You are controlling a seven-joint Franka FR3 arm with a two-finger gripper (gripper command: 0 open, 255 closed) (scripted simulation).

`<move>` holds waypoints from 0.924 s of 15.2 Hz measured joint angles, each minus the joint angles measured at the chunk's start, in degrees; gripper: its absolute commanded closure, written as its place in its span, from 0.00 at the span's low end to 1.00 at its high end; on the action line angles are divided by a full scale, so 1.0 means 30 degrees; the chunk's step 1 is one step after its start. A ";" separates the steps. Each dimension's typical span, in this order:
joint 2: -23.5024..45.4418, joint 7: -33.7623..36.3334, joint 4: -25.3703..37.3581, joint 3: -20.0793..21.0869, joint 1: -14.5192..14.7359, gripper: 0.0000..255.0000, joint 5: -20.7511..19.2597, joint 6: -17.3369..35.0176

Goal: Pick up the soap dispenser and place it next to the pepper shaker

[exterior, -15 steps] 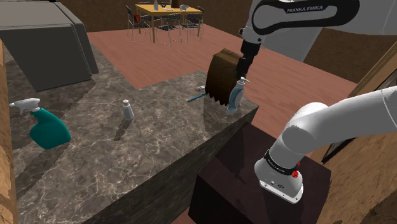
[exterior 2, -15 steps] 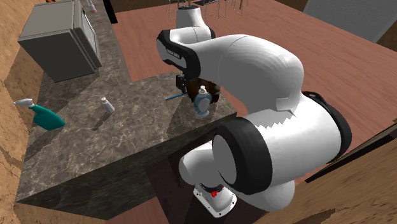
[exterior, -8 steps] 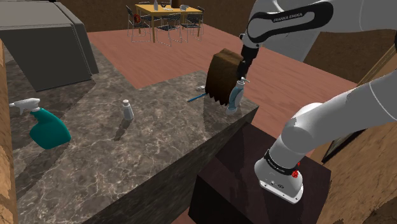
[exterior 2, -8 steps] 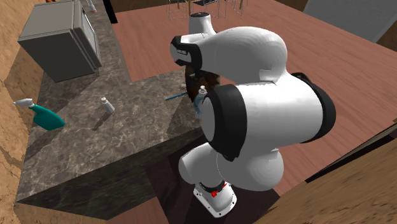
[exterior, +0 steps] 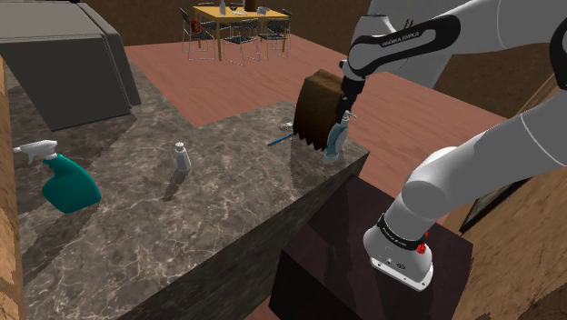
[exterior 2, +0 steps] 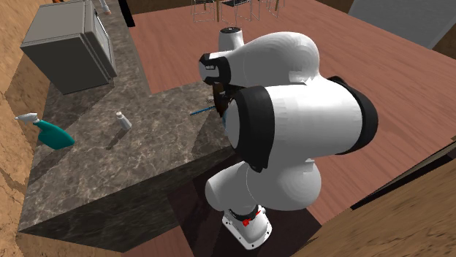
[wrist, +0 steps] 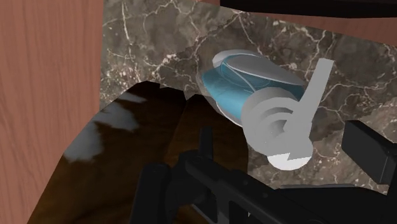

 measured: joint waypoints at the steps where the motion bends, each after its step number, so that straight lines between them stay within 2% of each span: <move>1: 0.0040 -0.0022 -0.0044 -0.0028 -0.0009 0.00 -0.0010 0.0089; 6: 0.0085 -0.0025 -0.0067 -0.0040 -0.0005 0.00 -0.0009 0.0168; 7: 0.0085 -0.0025 -0.0067 -0.0040 -0.0005 1.00 -0.0009 0.0168; 14: 0.0079 -0.0022 -0.0061 -0.0038 -0.0005 1.00 -0.0008 0.0176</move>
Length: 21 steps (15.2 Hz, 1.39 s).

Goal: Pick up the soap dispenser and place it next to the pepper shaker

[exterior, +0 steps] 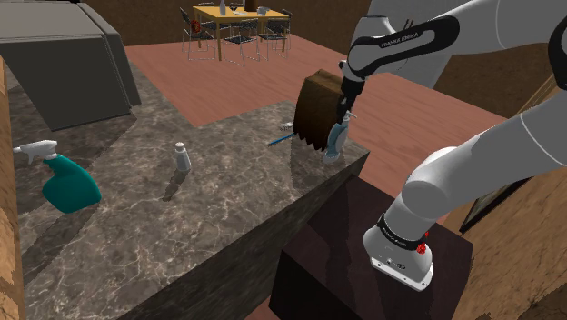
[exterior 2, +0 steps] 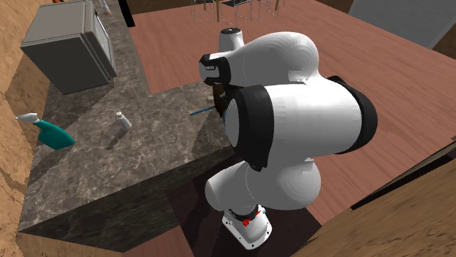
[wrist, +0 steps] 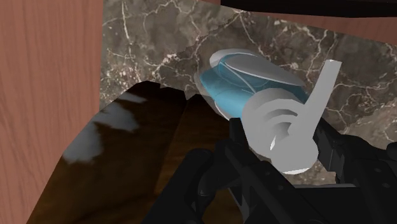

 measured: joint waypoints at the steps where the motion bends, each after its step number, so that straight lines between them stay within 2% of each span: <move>1: 0.0000 0.0000 0.0000 0.0000 0.0000 1.00 0.0000 0.0001; 5: -0.0114 -0.0026 0.0229 0.0033 -0.0001 1.00 0.0019 -0.0359; 21: -0.1233 -0.0124 0.3401 0.0607 0.0101 1.00 0.0314 -0.4641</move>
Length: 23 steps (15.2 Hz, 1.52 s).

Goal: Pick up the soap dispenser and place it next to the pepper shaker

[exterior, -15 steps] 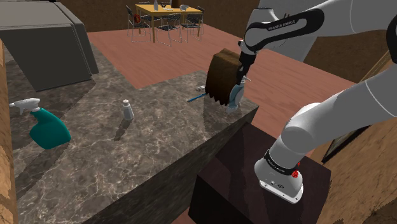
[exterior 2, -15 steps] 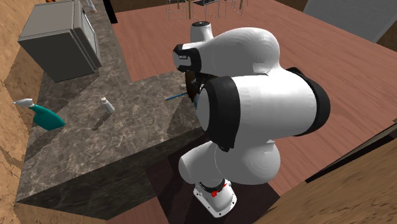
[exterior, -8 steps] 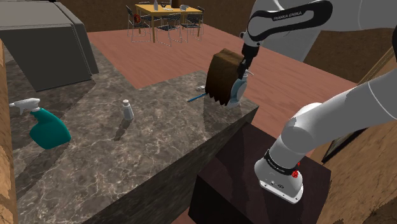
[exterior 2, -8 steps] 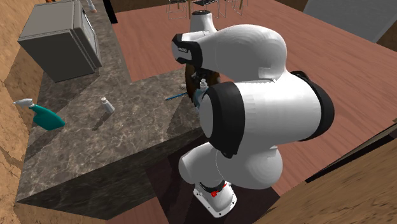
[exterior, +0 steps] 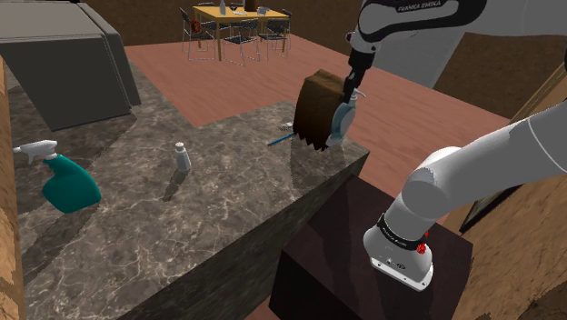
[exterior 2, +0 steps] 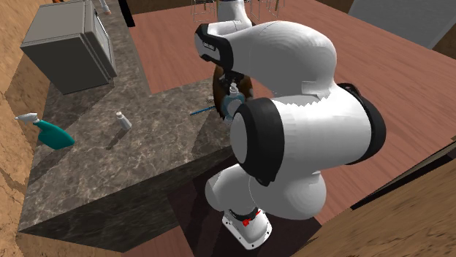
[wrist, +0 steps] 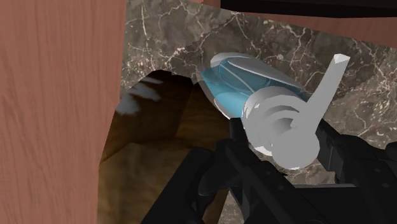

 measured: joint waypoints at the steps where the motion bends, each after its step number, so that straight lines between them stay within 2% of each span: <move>1: -0.0097 0.0001 0.0201 0.0046 0.0000 1.00 0.0010 -0.0298; 23: 0.0348 -0.0340 0.6170 0.0563 0.0257 1.00 0.0507 -0.5827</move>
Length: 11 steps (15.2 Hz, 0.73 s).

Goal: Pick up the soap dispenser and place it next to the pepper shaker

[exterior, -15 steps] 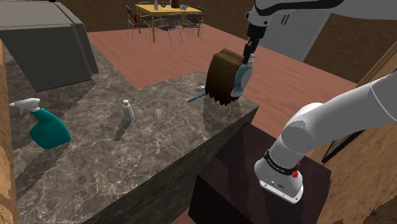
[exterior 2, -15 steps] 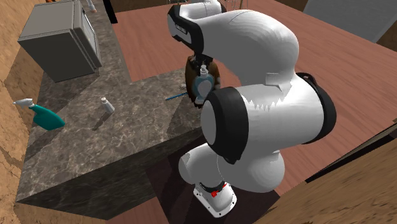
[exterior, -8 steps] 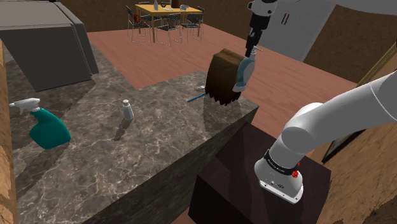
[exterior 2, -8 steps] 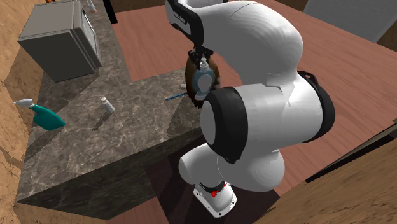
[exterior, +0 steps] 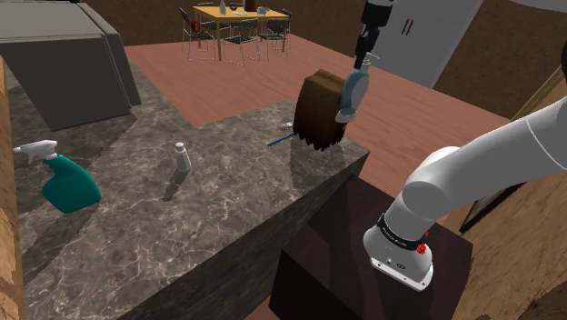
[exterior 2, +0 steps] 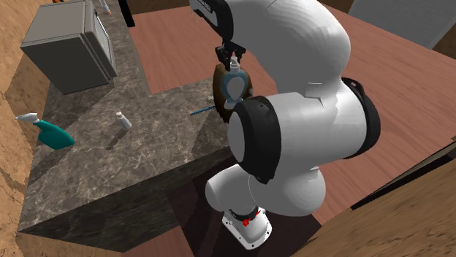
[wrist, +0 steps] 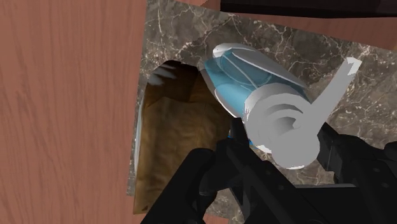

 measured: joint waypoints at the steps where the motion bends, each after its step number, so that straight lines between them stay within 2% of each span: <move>1: 0.0104 -0.0025 0.0339 0.0009 0.0017 1.00 0.0030 -0.0237; 11: 0.1000 -0.0325 0.3821 0.0072 0.0130 1.00 0.0248 -0.2827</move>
